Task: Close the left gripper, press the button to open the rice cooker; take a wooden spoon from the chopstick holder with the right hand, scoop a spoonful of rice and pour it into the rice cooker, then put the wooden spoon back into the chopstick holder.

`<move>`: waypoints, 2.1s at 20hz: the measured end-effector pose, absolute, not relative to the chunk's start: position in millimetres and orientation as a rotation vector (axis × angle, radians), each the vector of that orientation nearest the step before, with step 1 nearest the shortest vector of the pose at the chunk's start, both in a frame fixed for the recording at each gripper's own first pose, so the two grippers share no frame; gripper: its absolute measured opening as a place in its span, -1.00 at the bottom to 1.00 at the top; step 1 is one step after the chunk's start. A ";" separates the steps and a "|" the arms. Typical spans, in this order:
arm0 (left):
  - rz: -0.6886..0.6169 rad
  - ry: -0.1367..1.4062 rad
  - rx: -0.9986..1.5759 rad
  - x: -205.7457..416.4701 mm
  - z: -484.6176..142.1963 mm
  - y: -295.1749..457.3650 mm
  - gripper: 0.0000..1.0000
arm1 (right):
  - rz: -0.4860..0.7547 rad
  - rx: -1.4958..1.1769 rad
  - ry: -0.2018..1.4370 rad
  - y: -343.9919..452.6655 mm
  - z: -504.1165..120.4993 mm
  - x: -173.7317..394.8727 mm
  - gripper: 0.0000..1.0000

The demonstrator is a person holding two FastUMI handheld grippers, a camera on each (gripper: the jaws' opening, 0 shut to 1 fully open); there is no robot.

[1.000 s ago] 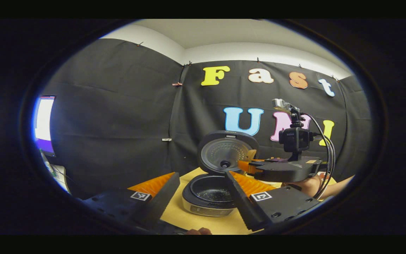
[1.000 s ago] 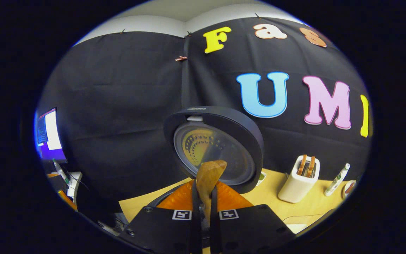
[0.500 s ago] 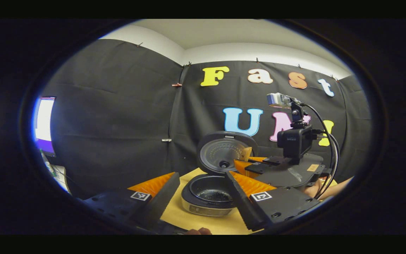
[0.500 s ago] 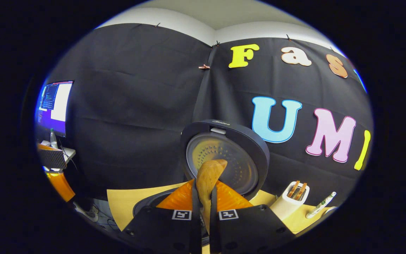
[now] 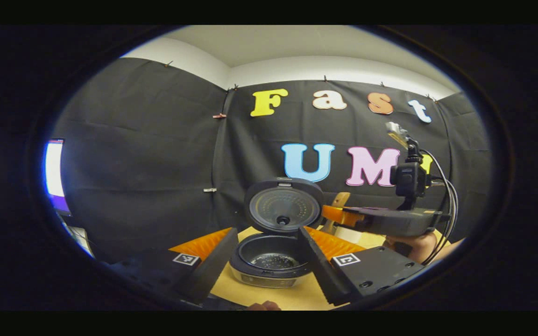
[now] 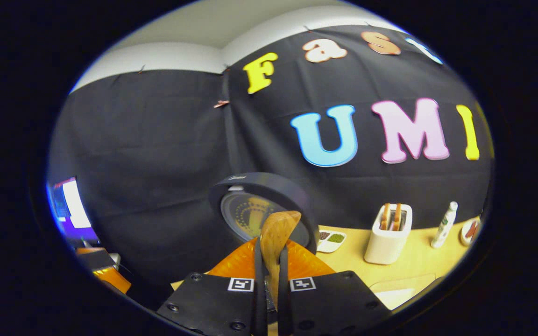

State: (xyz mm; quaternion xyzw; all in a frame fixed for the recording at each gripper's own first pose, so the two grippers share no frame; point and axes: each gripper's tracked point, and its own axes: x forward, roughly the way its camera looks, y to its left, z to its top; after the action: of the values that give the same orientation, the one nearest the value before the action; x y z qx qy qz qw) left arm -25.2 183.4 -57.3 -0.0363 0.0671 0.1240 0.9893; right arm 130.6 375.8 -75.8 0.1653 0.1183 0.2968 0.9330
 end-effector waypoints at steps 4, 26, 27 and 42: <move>0.215 0.124 -0.062 -12.3 -50.4 154.8 0.77 | 0.495 0.368 0.252 306.5 -80.3 148.7 -0.75; 0.047 0.130 -0.129 36.0 -40.8 6.3 0.77 | -0.134 0.336 0.366 -86.9 -189.9 180.3 -0.73; 0.050 0.134 -0.124 36.7 -42.2 5.2 0.78 | -0.142 0.338 0.381 -90.9 -198.0 180.9 -0.74; 0.054 0.133 -0.088 30.9 -39.6 -1.7 0.78 | -0.200 0.315 0.538 -90.6 -256.5 166.9 -0.55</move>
State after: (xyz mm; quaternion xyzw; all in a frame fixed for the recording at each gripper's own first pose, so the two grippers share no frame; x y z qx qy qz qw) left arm 30.9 -1.7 -39.6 -0.0442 0.0665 0.0269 0.9964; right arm 166.9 -90.6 -256.5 0.1546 0.2640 -0.0982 0.9470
